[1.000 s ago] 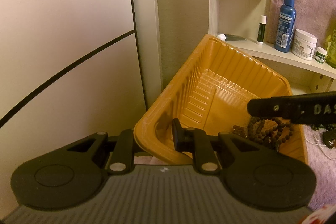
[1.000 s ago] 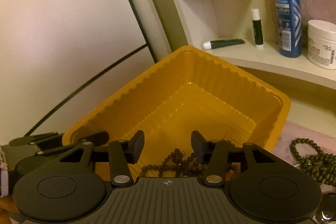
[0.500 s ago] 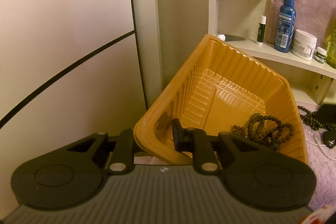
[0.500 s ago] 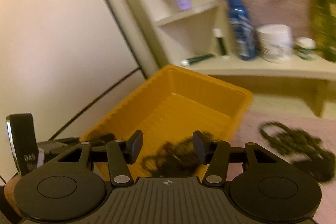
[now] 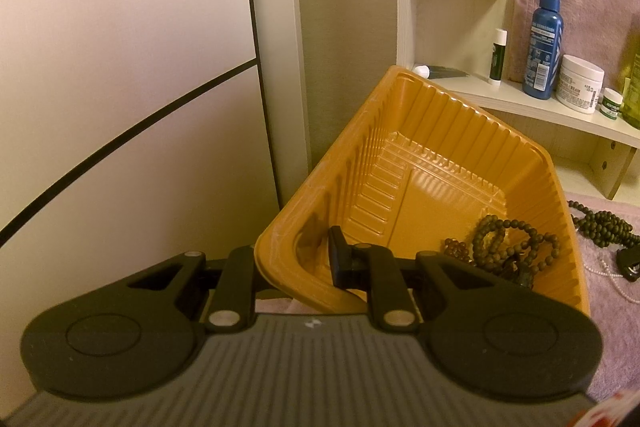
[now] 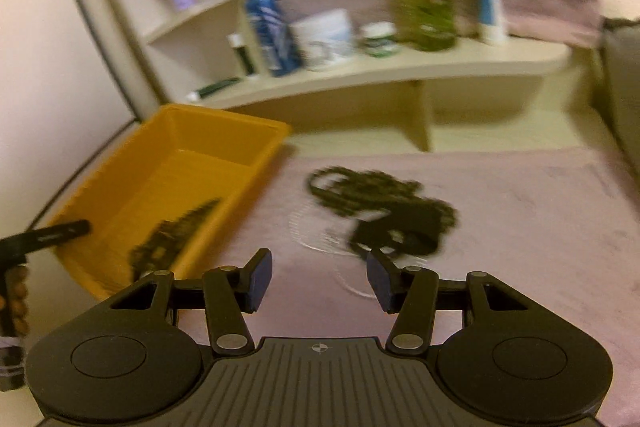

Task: Organize jewelry
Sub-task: 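Reach the right gripper to the black strap item and grasp it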

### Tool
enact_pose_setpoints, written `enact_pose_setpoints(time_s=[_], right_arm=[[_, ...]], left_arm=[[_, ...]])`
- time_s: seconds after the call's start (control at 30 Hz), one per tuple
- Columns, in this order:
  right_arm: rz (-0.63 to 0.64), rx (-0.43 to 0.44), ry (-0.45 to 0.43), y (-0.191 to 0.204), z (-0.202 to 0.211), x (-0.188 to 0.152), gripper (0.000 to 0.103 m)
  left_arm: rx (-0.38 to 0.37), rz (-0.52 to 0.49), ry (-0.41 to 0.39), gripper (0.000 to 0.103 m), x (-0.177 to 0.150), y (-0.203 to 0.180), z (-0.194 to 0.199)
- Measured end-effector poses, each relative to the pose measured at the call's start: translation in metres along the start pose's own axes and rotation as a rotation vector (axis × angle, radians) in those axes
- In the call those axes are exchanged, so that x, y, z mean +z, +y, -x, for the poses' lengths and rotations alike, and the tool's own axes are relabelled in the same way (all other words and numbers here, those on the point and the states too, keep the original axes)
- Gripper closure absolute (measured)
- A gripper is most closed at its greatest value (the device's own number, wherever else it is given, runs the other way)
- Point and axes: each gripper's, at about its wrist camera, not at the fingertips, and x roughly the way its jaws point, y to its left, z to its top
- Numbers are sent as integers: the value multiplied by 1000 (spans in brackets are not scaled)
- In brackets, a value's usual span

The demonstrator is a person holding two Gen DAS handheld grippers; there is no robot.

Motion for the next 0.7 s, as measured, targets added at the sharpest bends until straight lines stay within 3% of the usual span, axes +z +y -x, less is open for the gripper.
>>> enact_pose_setpoints(time_s=[0.33,0.7], right_arm=[[15,-110,15,-32,6,-6,50],[218,-205,9,-31,-13,-4,50]], left_arm=[[6,4,-4,86,-1,0,0],[6,2,-6,86,-1,0,2]])
